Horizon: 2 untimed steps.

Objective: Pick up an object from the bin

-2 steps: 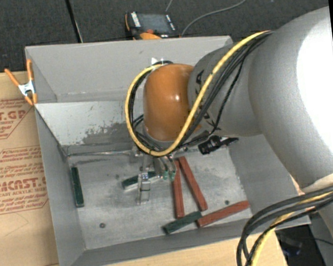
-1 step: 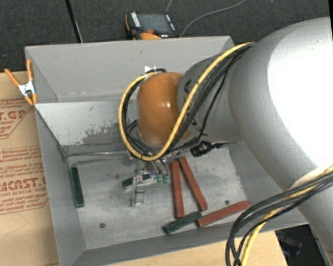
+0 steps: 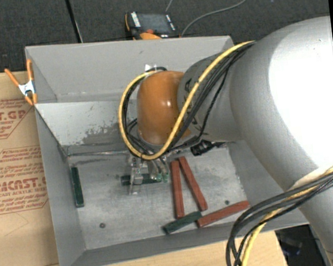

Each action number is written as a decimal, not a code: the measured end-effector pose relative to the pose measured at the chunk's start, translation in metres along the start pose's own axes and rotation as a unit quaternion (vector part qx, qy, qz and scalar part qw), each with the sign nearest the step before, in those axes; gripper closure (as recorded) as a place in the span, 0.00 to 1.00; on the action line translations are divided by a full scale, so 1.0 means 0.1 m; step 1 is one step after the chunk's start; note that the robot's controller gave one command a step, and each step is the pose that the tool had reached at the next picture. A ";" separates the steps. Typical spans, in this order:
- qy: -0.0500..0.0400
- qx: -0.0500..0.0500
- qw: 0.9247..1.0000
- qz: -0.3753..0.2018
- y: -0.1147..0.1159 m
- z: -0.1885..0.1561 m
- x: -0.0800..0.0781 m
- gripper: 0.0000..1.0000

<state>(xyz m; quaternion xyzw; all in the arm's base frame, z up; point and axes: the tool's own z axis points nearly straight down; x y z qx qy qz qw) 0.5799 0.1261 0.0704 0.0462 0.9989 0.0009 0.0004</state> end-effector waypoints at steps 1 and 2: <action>-0.005 0.000 1.000 -0.019 -0.11 -1.11 0.01 1.00; -0.003 0.000 1.000 -0.010 -0.18 -1.59 0.12 1.00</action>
Offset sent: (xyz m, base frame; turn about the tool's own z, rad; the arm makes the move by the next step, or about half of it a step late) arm -0.0043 -0.0118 0.1063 -0.0377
